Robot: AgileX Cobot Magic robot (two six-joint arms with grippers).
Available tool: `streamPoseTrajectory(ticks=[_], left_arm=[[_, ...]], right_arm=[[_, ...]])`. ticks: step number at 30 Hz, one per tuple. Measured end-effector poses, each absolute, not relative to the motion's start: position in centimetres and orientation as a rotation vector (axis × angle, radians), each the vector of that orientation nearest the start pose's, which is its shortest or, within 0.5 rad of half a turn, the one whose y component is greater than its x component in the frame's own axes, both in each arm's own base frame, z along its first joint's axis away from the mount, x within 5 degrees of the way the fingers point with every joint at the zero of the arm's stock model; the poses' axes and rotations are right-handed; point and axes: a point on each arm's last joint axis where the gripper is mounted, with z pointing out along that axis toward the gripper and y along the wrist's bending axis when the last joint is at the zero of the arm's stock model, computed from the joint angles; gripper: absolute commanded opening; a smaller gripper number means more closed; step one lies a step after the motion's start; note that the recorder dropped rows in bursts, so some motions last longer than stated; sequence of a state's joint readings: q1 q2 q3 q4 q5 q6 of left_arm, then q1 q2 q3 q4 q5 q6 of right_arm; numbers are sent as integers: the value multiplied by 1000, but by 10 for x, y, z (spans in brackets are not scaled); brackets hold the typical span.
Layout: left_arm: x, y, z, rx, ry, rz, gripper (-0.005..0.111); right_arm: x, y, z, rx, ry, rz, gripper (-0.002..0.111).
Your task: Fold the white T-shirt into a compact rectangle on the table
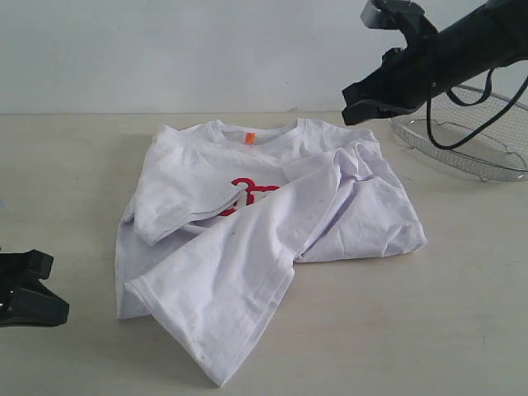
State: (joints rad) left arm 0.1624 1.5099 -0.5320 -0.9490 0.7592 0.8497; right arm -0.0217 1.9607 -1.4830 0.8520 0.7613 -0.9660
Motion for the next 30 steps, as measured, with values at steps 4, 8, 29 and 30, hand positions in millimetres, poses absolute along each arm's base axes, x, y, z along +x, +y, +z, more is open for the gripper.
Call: streamPoseTrajectory(ticks=[4, 8, 29, 30], left_arm=[[213, -23, 156, -92, 2774, -944, 5], [208, -36, 158, 34, 2773, -1115, 5], [217, -80, 122, -8, 2847, -1169, 70], [218, -80, 119, -34, 2853, -1164, 70]], right_arm=[[432, 38, 216, -514, 2387, 567, 0], [435, 41, 204, -526, 2407, 578, 0], [440, 53, 200, -570, 2363, 512, 0], [440, 53, 200, -569, 2362, 510, 0]])
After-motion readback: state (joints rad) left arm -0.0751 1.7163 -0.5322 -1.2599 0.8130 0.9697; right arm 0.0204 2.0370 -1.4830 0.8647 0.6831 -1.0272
